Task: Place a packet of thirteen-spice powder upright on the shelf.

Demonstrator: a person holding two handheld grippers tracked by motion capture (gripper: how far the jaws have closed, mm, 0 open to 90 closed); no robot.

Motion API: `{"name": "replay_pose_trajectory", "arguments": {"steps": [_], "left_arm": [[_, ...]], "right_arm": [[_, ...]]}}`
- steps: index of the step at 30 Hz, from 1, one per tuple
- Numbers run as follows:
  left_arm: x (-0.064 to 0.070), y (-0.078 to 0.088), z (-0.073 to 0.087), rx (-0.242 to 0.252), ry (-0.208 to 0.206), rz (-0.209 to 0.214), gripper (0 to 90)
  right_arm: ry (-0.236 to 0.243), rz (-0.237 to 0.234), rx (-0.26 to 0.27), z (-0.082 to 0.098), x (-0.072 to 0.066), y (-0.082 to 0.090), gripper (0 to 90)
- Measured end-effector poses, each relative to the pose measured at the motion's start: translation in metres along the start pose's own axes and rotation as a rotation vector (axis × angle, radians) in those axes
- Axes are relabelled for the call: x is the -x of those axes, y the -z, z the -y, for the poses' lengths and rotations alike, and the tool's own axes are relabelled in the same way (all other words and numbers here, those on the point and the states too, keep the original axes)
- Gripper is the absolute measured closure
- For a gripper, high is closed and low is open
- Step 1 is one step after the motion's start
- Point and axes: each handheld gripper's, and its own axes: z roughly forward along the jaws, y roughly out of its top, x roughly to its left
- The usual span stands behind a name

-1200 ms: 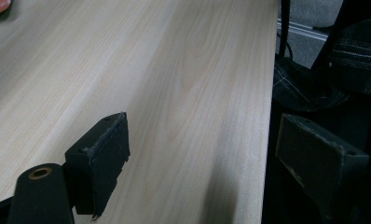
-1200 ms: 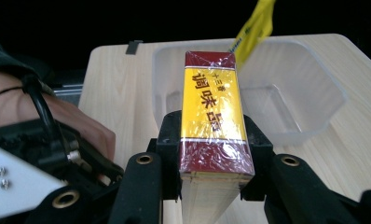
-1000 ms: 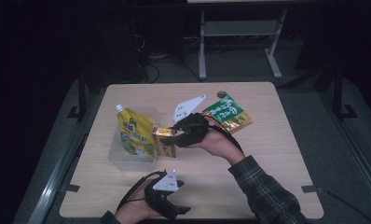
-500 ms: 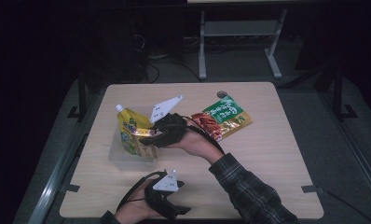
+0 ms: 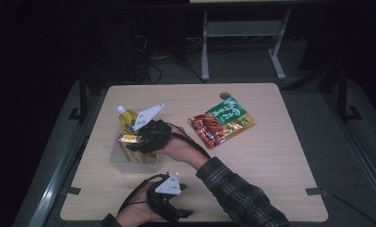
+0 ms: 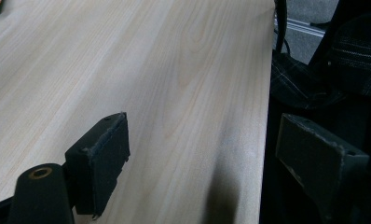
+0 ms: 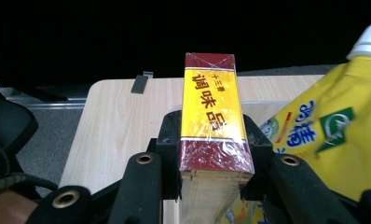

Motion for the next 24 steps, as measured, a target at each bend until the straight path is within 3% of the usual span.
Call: {"name": "replay_pose_trajectory", "arguments": {"steps": [3,16,24], "left_arm": [[0.001,0.000,0.000,0.012,0.018,0.000,16.6],[0.000,0.001,0.001,-0.002,0.004,-0.003,16.6],[-0.001,0.001,0.001,-0.002,0.004,-0.006,16.6]], "right_arm": [[0.000,-0.003,-0.010,0.000,0.000,-0.008,66.6],[-0.016,-0.042,-0.039,0.010,0.005,-0.034,66.5],[-0.040,-0.045,-0.055,0.021,0.001,-0.045,66.0]]}}
